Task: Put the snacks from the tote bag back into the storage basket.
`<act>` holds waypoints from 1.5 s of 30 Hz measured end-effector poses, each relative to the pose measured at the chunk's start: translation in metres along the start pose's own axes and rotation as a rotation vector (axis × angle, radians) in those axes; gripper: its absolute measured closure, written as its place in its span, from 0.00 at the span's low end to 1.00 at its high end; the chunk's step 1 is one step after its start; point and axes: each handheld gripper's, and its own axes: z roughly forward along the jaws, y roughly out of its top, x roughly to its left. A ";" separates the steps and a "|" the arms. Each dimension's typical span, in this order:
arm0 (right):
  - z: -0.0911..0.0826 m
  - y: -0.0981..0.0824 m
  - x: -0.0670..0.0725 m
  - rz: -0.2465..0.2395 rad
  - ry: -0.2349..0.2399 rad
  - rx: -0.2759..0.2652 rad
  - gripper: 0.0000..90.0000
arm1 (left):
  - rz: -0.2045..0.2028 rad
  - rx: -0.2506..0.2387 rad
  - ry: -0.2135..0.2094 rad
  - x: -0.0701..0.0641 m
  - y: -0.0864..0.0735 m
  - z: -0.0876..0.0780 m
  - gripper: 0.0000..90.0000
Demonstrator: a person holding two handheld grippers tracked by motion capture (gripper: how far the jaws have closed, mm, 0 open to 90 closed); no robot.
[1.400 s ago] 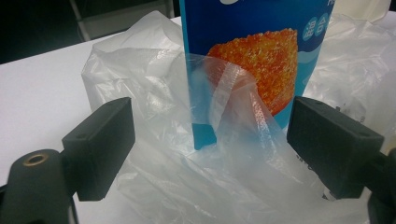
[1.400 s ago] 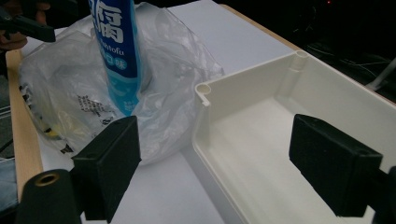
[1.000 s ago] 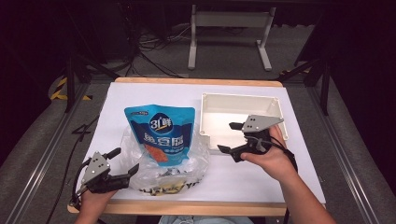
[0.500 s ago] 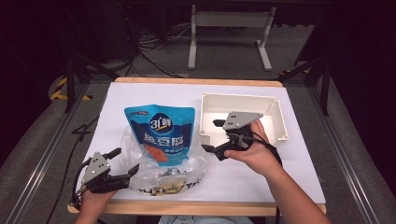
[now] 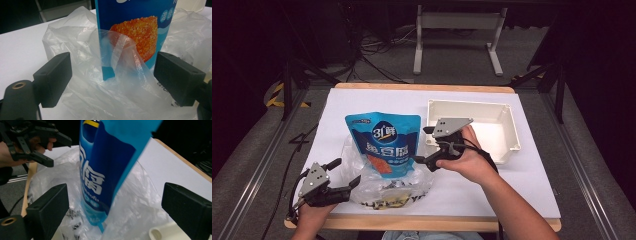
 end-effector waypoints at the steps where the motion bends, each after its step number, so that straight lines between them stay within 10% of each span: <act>1: 0.003 0.000 0.000 0.000 0.011 -0.010 0.07 | -0.002 0.000 -0.001 0.000 0.000 0.000 0.18; 36: 0.068 0.005 0.010 -0.060 0.039 -0.040 0.19 | -0.003 -0.006 -0.009 0.002 0.000 0.000 0.17; 40: 0.068 0.002 0.010 -0.100 0.064 -0.023 0.54 | -0.010 -0.007 -0.011 0.002 0.000 0.000 0.17; 45: 0.068 0.003 0.012 -0.115 0.074 -0.008 0.63 | -0.009 -0.003 -0.007 0.002 0.000 0.000 0.17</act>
